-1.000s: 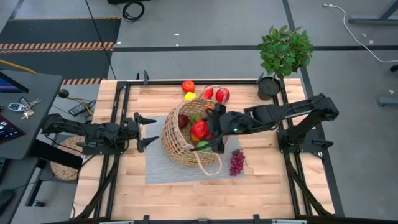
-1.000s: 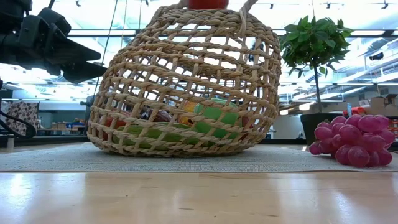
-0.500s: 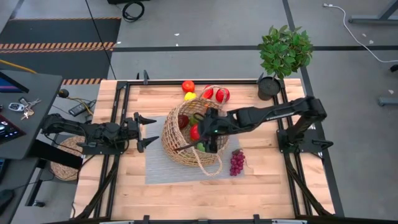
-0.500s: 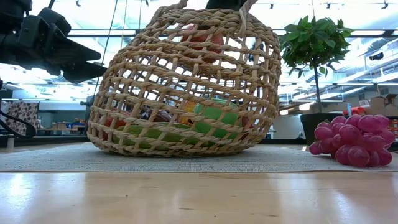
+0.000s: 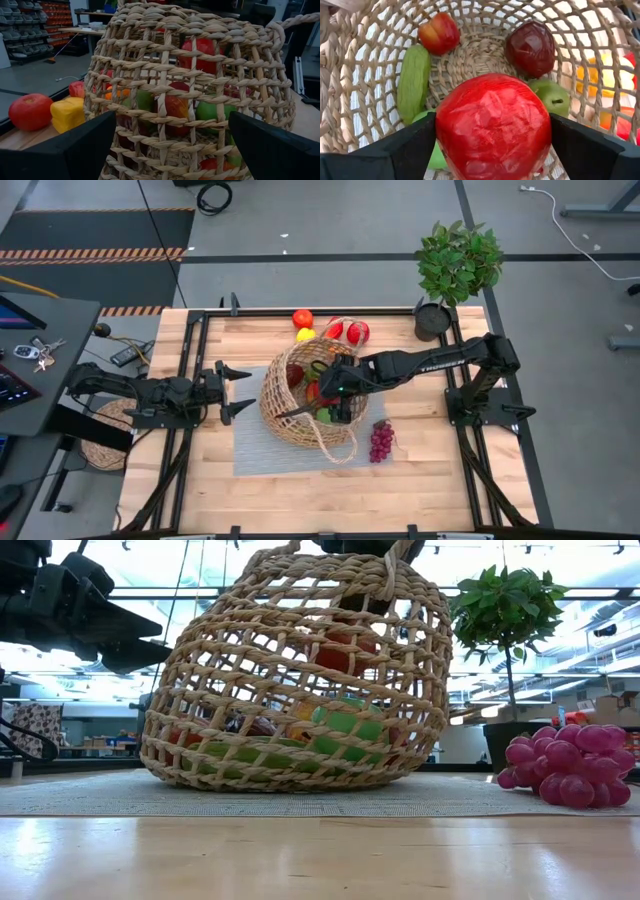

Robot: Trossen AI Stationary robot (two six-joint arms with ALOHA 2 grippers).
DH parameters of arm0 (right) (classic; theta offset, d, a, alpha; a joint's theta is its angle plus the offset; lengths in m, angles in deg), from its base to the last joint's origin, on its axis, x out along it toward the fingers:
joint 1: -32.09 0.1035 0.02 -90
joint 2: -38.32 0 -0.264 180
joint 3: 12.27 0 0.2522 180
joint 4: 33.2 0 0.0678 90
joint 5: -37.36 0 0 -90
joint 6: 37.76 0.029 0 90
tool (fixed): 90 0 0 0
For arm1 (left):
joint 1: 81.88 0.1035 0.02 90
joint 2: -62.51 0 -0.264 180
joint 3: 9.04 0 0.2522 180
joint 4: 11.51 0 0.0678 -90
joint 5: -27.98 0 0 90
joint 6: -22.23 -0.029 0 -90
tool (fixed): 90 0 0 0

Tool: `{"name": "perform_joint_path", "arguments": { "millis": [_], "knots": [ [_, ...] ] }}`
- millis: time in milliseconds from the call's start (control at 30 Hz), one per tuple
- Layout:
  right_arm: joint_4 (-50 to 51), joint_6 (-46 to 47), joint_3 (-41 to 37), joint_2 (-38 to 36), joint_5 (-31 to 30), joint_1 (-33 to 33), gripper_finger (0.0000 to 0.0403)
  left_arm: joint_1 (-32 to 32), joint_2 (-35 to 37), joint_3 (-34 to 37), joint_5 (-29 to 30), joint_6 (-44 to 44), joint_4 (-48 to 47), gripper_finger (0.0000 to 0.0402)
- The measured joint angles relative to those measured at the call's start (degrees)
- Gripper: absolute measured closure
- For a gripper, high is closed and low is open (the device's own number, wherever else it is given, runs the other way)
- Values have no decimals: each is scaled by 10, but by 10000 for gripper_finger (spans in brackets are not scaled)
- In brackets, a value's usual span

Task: Build produce basket
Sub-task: Put the bottom red apple into the mesh basket, then put the red apple into the mesh basket

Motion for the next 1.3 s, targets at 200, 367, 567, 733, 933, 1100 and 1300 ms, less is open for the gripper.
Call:
{"name": "perform_joint_path", "arguments": {
  "millis": [200,367,567,733,933,1100,1300],
  "knots": [
    [0,0,0,0,0,0,6,0,0,0,0,0,-1,8],
    [1,-2,3,-4,-3,0,9,0,0,0,0,0,-1,8],
    [5,-4,3,-29,-18,0,9,0,0,0,0,0,-1,8],
    [10,2,3,-69,-19,7,9,0,0,0,0,0,-1,8],
    [16,21,3,-131,-19,40,9,0,0,0,0,0,-1,8],
    [80,60,3,-169,-21,89,9,0,0,0,0,0,-1,8],
    [218,153,-7,-200,-83,148,9,0,0,0,0,0,-1,8]
  ]
}}
